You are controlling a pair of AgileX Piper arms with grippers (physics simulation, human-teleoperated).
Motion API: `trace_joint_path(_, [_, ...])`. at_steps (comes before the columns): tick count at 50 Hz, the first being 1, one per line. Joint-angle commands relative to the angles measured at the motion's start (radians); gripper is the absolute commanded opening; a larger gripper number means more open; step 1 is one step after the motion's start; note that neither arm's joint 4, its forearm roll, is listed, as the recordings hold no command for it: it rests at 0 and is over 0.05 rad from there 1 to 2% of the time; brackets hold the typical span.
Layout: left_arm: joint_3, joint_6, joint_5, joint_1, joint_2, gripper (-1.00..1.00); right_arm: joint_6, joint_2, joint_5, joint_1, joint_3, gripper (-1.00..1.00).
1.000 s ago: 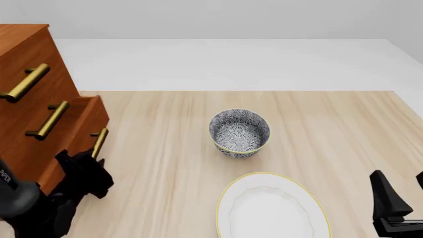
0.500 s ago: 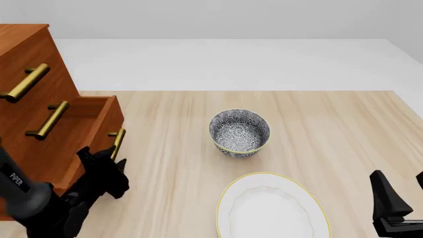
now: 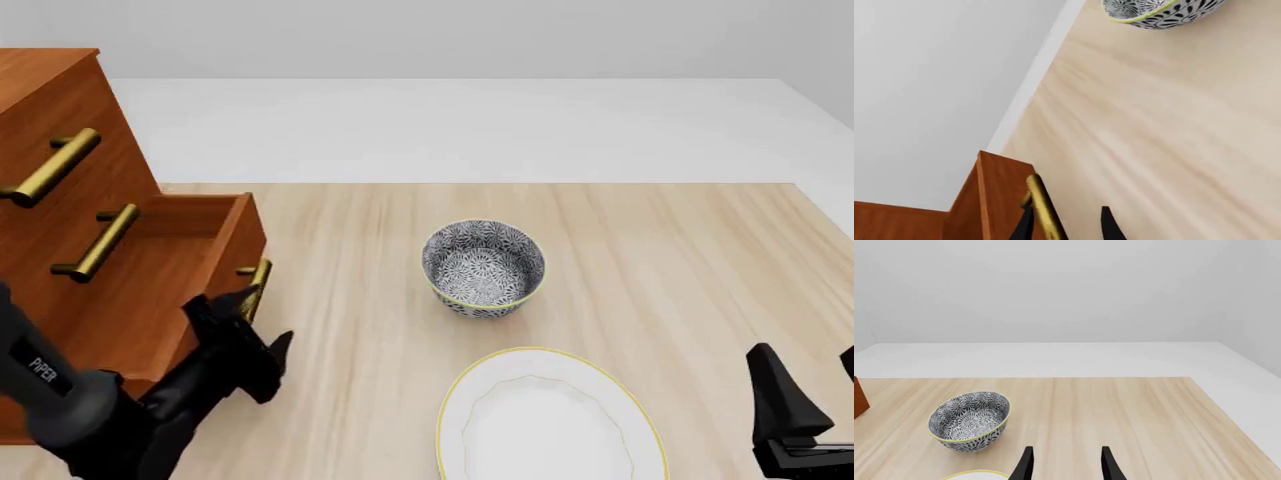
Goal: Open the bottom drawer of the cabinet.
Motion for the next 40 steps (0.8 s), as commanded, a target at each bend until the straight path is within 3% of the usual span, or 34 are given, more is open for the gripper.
trace_joint_path(1, [0.11,-0.126,-0.001,-0.075,-0.202,1.0,0.0,0.0,0.0,0.0,0.0,1.0])
trace_joint_path(4, [0.151,-0.206,0.052,-0.129,-0.331,1.0,0.0,0.0,0.0,0.0,0.0,1.0])
trace_joint_path(11, [0.053,-0.355,0.631,-0.199,-0.822,1.0,0.0,0.0,0.0,0.0,0.0,1.0])
trace_joint_path(13, [0.012,-0.387,0.758,-0.213,-0.903,1.0,0.0,0.0,0.0,0.0,0.0,1.0])
trace_joint_path(17, [-0.116,-0.52,1.034,-0.189,-1.016,1.0,0.0,0.0,0.0,0.0,0.0,1.0])
trace_joint_path(24, [-0.307,-0.643,1.329,-0.187,-1.017,1.0,0.0,0.0,0.0,0.0,0.0,1.0])
trace_joint_path(26, [-0.329,-0.637,1.366,-0.187,-1.015,1.0,0.0,0.0,0.0,0.0,0.0,1.0])
trace_joint_path(27, [-0.374,-0.688,1.422,-0.209,-0.998,1.0,0.0,0.0,0.0,0.0,0.0,1.0])
trace_joint_path(30, [-0.416,-0.701,1.478,-0.196,-0.985,1.0,0.0,0.0,0.0,0.0,0.0,1.0])
trace_joint_path(32, [-0.455,-0.746,1.523,-0.191,-0.97,1.0,0.0,0.0,0.0,0.0,0.0,1.0])
trace_joint_path(40, [-0.542,-0.728,1.651,-0.193,-0.958,1.0,0.0,0.0,0.0,0.0,0.0,1.0])
